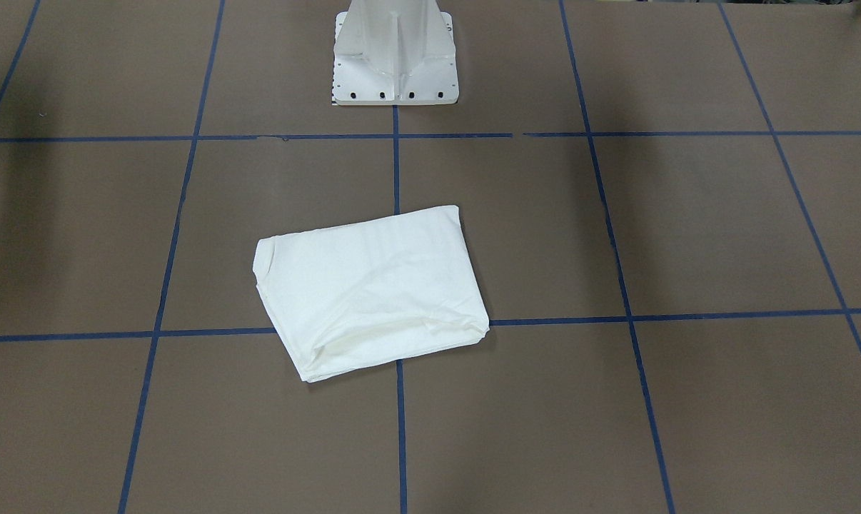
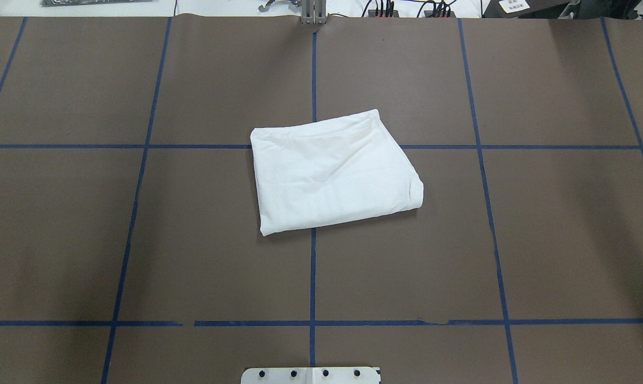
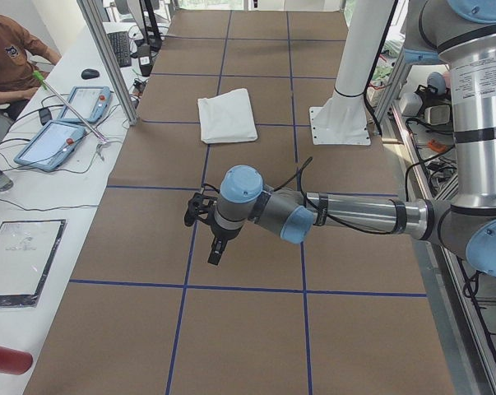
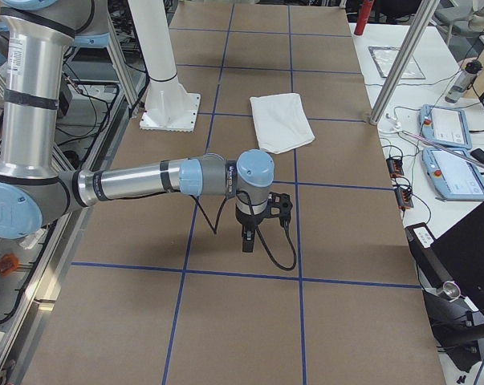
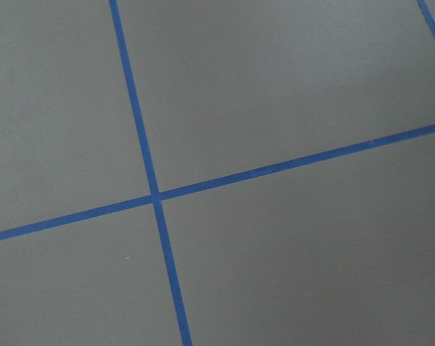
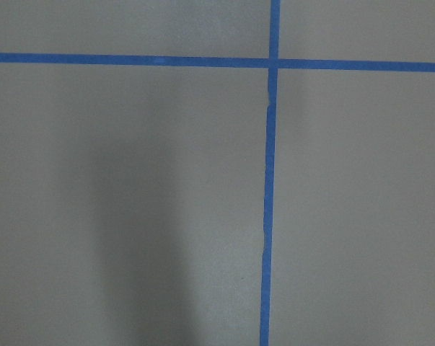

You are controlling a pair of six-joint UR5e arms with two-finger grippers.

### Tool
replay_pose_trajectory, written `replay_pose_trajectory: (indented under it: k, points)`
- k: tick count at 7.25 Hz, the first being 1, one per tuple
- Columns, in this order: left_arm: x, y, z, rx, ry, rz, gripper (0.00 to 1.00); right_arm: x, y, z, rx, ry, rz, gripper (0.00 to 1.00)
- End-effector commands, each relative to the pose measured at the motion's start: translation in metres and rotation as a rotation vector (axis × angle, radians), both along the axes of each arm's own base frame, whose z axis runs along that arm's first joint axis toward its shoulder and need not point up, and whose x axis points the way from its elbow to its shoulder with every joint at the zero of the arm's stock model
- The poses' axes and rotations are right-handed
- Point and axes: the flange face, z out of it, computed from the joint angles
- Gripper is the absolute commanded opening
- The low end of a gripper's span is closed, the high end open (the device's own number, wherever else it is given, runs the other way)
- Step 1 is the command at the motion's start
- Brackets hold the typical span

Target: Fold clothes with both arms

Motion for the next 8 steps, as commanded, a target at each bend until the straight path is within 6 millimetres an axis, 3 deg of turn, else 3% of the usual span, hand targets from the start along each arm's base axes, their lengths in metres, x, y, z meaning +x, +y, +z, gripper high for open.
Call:
replay_pose_trajectory:
  k: [1, 3, 6, 8]
  points:
    - [-0.017, 0.003, 0.001, -0.013, 0.027, -0.03, 1.0, -0.001, -0.001, 0.002, -0.008, -0.015, 0.001, 1.0]
    - [-0.027, 0.008, -0.006, -0.042, 0.058, -0.046, 1.0, -0.001, -0.001, 0.003, -0.008, -0.019, -0.002, 1.0]
    - [-0.027, 0.008, -0.009, -0.037, 0.058, -0.046, 1.0, -0.001, -0.008, 0.019, 0.05, -0.014, 0.011, 1.0]
    - [-0.027, 0.007, -0.01, -0.036, 0.059, -0.044, 1.0, -0.001, -0.01, 0.016, 0.046, -0.015, 0.026, 1.0]
